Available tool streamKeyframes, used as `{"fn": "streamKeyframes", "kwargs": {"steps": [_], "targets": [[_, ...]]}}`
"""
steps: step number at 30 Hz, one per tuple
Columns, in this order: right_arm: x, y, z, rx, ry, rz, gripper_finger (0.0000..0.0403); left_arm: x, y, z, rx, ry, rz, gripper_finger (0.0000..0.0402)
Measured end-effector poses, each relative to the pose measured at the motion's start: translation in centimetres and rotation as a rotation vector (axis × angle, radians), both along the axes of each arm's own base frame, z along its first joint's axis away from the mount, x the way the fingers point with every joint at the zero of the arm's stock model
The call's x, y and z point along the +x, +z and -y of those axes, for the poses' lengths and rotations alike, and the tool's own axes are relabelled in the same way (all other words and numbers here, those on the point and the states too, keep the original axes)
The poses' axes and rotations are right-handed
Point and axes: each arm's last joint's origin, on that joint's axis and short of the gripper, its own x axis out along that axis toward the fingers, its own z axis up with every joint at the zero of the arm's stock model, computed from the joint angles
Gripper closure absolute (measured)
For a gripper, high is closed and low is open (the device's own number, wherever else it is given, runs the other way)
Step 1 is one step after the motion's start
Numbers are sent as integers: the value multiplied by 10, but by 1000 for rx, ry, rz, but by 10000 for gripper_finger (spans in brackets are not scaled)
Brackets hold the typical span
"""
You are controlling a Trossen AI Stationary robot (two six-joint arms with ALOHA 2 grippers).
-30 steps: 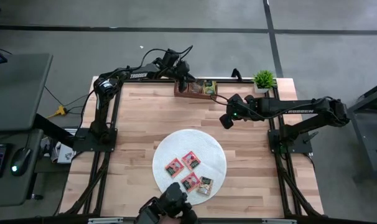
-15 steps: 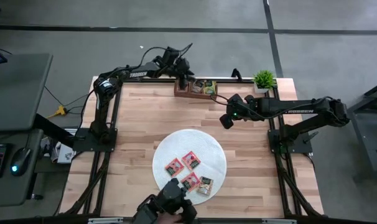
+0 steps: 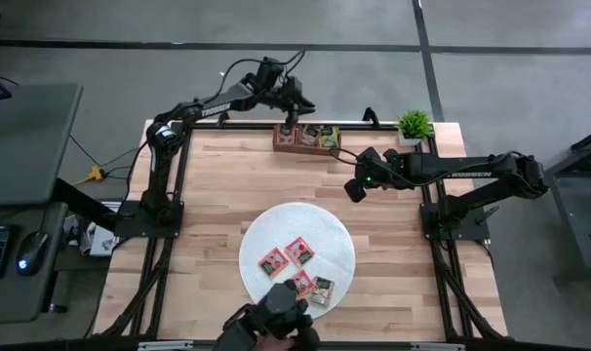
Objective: Pick & Place Tea
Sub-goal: Put the brown tea bag into the middle section of the wooden organizer
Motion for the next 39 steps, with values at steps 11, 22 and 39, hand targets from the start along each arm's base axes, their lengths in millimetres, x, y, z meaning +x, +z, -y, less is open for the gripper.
{"fn": "streamKeyframes", "kwargs": {"steps": [11, 22, 39], "targets": [[3, 2, 0, -8, 1, 35, 402, 13, -10, 19, -254, 263, -119, 399], [5, 3, 1, -13, 3, 53, 402, 37, -13, 51, -243, 470, -171, 401], [6, 3, 1, -6, 1, 68, 402, 38, -18, 57, -379, 704, -176, 401]]}}
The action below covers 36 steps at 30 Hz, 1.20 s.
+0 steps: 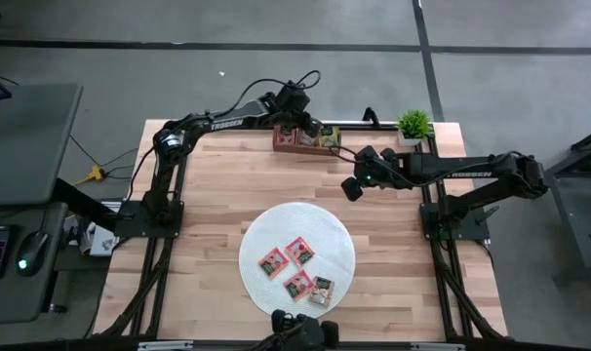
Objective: Pick & Place Tea
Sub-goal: Put the brown tea bag into the middle section of the wooden organizer
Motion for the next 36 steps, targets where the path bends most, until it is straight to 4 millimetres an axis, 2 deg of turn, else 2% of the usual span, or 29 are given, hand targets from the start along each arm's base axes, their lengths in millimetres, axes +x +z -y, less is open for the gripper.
{"fn": "streamKeyframes", "kwargs": {"steps": [5, 10, 14, 17, 21, 25, 28, 36], "targets": [[1, 0, 0, -1, 0, 9, 402, 0, -1, 0, -23, 31, 10, 401], [1, 1, 0, 9, 7, 16, 402, 6, -22, -1, -65, 47, -32, 401], [2, 1, 0, 19, 13, 26, 402, 14, -6, -3, -26, 47, 36, 401], [2, 1, -1, 28, 16, 30, 402, 14, -13, -2, -67, 47, -30, 401], [2, 1, -1, 30, 17, 33, 402, 19, -6, -5, -59, 48, -22, 401], [3, 1, -1, 30, 18, 33, 402, 15, -12, -6, -107, 22, -114, 401], [3, 1, -1, 30, 18, 33, 402, 19, -10, -9, -89, 32, -103, 401], [3, 1, -1, 31, 22, 37, 402, 15, -10, -11, -99, 50, -149, 401]]}}
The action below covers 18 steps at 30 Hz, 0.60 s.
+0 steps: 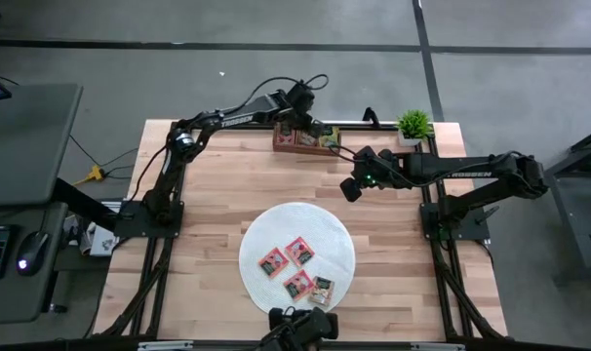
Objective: Pick & Place Tea
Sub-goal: Put the brown tea bag into the middle section of the wooden organizer
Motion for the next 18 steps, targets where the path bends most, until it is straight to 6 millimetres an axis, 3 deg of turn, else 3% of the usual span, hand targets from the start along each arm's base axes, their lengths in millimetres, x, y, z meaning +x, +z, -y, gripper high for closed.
{"fn": "streamKeyframes", "kwargs": {"steps": [5, 9, 18], "targets": [[0, 0, 0, 0, 1, 1, 402, -5, -4, -2, 6, -13, -55, 401], [0, 0, 0, 0, 0, 1, 402, -6, -18, -5, -7, -28, -116, 401], [0, 0, 0, -6, -2, -1, 402, -7, -15, -6, 35, -22, -144, 401]]}}
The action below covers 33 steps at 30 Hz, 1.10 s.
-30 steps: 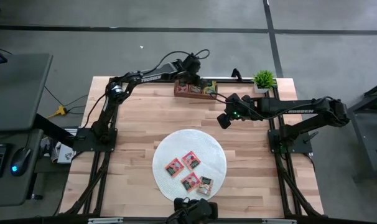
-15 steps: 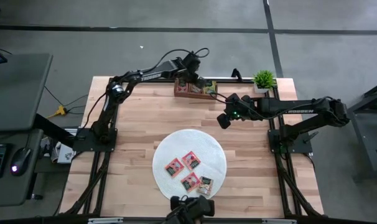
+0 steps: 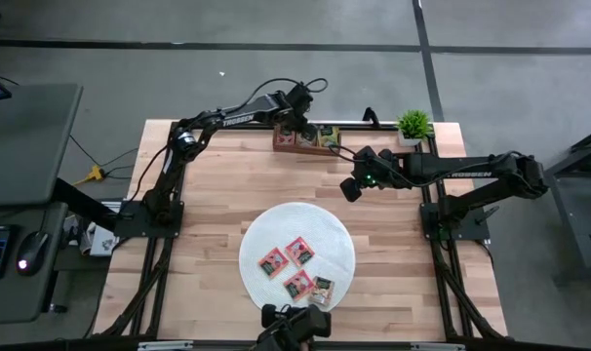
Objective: Pick & Place Tea
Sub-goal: Put the brown tea bag into the middle section of the wooden organizer
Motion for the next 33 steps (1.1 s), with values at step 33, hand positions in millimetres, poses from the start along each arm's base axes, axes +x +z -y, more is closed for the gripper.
{"fn": "streamKeyframes", "kwargs": {"steps": [33], "targets": [[-74, 47, -12, -26, 168, 48, 402, -55, 136, 33, 199, -606, -43, 401]]}}
